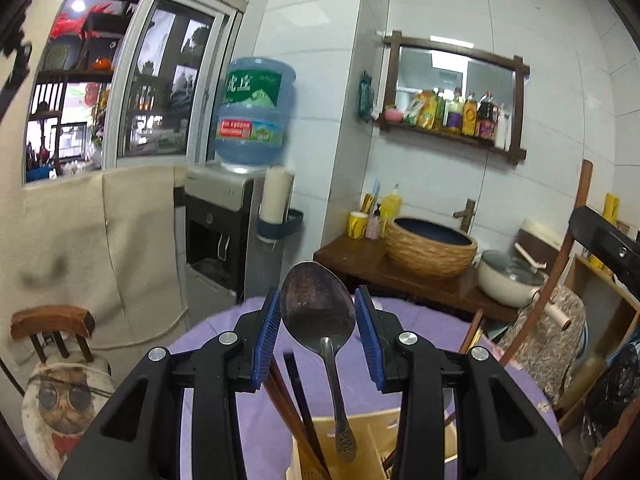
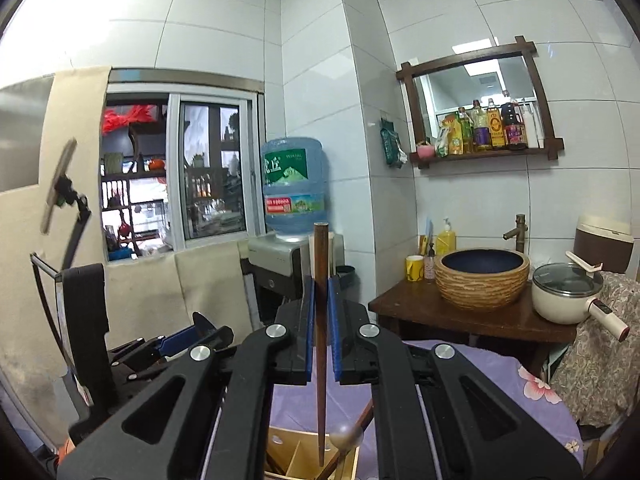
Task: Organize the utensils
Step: 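Lower the metal spoon into the holder and open while the right tool drops its chopsticks in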
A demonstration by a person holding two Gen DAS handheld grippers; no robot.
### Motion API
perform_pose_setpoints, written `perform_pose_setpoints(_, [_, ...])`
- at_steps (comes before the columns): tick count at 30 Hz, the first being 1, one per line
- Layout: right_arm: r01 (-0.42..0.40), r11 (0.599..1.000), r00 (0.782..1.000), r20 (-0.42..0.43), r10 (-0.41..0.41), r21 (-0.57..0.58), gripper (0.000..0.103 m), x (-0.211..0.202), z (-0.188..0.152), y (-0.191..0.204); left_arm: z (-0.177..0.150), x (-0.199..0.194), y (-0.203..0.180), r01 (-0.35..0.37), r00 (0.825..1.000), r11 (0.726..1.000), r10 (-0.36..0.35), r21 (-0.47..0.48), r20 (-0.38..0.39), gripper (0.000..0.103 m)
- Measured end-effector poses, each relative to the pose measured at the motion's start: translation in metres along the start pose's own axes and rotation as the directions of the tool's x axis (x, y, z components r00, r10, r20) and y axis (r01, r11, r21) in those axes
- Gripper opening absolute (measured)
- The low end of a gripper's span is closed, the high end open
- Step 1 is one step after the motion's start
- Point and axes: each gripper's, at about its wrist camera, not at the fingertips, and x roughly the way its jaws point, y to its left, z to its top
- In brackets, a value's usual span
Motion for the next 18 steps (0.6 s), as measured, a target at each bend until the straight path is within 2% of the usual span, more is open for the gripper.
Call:
perform_pose_setpoints(3, [0.008, 1.000, 0.998, -0.056, -0.007, 0.021, 0.007, 0.018, -0.029, -0.004, -0.021, 0.008, 0.000, 0.005, 0.999, 1.000, -0.005, 0.004, -0.042, 0.037])
perform_pose_setpoints(8, [0.006, 0.999, 0.991, -0.132, 0.000, 0.045, 0.007, 0.031, -0.058, -0.012, -0.044, 0.013, -0.002, 0.013, 0.997, 0.999, -0.010, 0.032, -0.076, 0.037])
perform_pose_setpoints(14, [0.011, 0.996, 0.983, -0.185, 0.006, 0.090, 0.007, 0.040, -0.078, -0.025, -0.061, 0.021, -0.007, 0.022, 0.994, 0.997, -0.013, 0.078, -0.111, 0.037])
perform_pose_setpoints(18, [0.025, 0.994, 0.983, -0.185, -0.006, 0.104, 0.007, 0.041, -0.083, -0.033, -0.069, 0.021, -0.011, 0.026, 0.993, 0.994, -0.013, 0.107, -0.117, 0.037])
